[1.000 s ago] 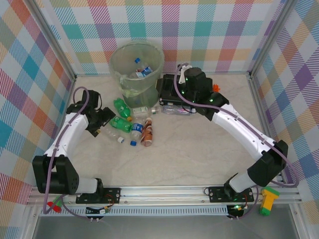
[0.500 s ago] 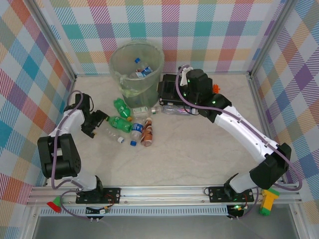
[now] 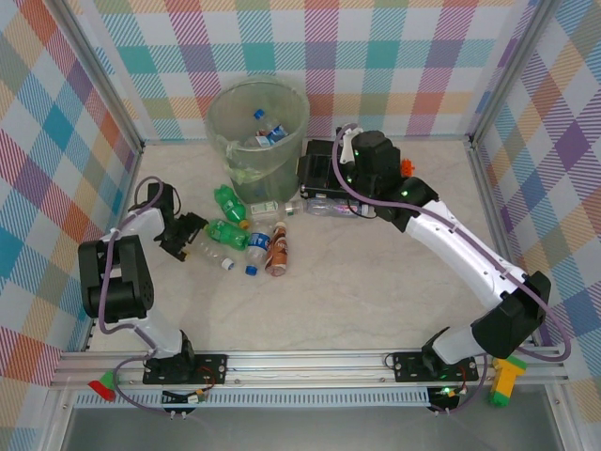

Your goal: Put the plastic bottles in the bin

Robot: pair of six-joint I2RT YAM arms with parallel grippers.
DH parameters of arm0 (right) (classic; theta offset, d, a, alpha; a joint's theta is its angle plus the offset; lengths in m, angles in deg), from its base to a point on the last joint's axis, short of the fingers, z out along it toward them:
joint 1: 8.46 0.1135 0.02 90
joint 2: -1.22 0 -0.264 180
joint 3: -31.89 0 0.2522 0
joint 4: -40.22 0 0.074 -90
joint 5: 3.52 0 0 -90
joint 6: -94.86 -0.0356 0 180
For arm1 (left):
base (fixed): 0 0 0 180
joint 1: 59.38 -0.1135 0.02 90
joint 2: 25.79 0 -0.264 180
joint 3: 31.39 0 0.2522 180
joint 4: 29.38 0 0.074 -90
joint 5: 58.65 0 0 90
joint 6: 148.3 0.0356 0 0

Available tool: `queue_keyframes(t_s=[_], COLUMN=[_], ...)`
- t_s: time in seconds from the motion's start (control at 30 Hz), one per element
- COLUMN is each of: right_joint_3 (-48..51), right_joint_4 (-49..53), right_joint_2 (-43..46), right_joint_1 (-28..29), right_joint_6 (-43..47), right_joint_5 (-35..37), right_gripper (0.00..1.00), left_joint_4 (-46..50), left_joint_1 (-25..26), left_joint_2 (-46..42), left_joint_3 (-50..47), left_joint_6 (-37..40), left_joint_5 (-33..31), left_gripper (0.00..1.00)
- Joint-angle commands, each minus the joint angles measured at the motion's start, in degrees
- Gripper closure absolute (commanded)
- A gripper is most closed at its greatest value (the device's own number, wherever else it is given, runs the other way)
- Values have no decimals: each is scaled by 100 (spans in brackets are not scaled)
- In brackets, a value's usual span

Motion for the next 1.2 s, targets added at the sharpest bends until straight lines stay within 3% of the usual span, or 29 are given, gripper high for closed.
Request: queue_keyframes(t_s=[0.0,0.17,0.37,0.87,1.17], right_joint_3=[-38,-53,-167,-375,-415], right_joint_4=[48,52,91,130,212], right_joint_2=[152,102,5,-229,-273], right_joint_1=[41,42,46,47,47], right_joint_6=[1,-48,-83,-102,-122], right_joint_5=[-58,-58,-67,-97,-111], right_gripper=[1,1,1,1,1], left_joint_4=[-111,-168,20,1059,1072], left_joint_1=[-61,-61,-75,-228,-126], left_joint_2=[85,212,35,-1082,-1777], left_joint_3=[-67,-118,-46,856,1811], left_joint_6=[-10,32,148,442,826], left_joint_5=[111,102,-31,-450,-635], left_gripper=[22,28,43,44,43])
